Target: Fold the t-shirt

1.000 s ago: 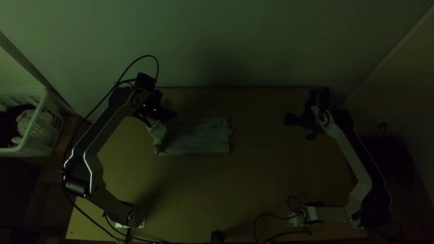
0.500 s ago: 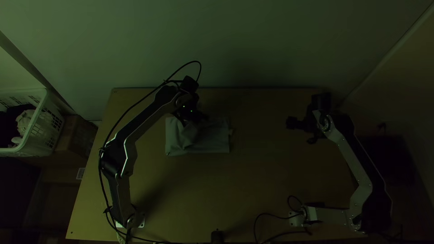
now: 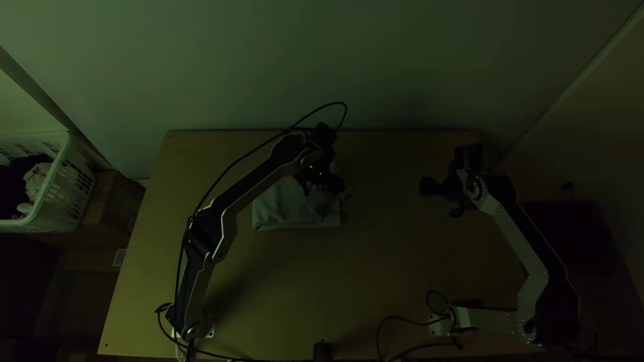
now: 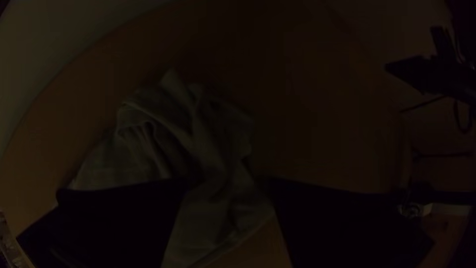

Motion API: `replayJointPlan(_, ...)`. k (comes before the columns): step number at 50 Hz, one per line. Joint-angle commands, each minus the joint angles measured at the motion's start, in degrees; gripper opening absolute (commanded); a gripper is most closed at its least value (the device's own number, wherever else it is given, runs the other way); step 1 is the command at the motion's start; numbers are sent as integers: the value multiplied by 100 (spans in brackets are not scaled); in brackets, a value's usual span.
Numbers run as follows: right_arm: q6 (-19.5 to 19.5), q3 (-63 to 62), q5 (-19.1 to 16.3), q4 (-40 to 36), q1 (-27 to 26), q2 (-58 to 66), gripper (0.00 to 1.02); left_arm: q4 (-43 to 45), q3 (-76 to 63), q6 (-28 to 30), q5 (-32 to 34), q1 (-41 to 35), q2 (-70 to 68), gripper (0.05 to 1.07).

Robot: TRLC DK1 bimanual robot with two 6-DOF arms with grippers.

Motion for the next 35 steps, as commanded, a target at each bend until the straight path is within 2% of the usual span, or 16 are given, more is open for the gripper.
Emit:
replayJointPlan(1,134,-120,32,138,40,6,99,-193,67,337,53,-91,-331,103)
replayJointPlan(17,134,162,32,164,75,182,98,-1063,31,539,-79,208,-665,103)
replayJointPlan(22,108,285,32,164,101,182,99,-1072,-232,557,-229,384,-946,103)
replayJointPlan(28,82,434,32,164,198,173,99,-958,-531,566,-238,648,-1377,103)
replayJointPlan(35,20,724,32,164,295,68,99,-166,-1410,618,-238,938,-2317,103)
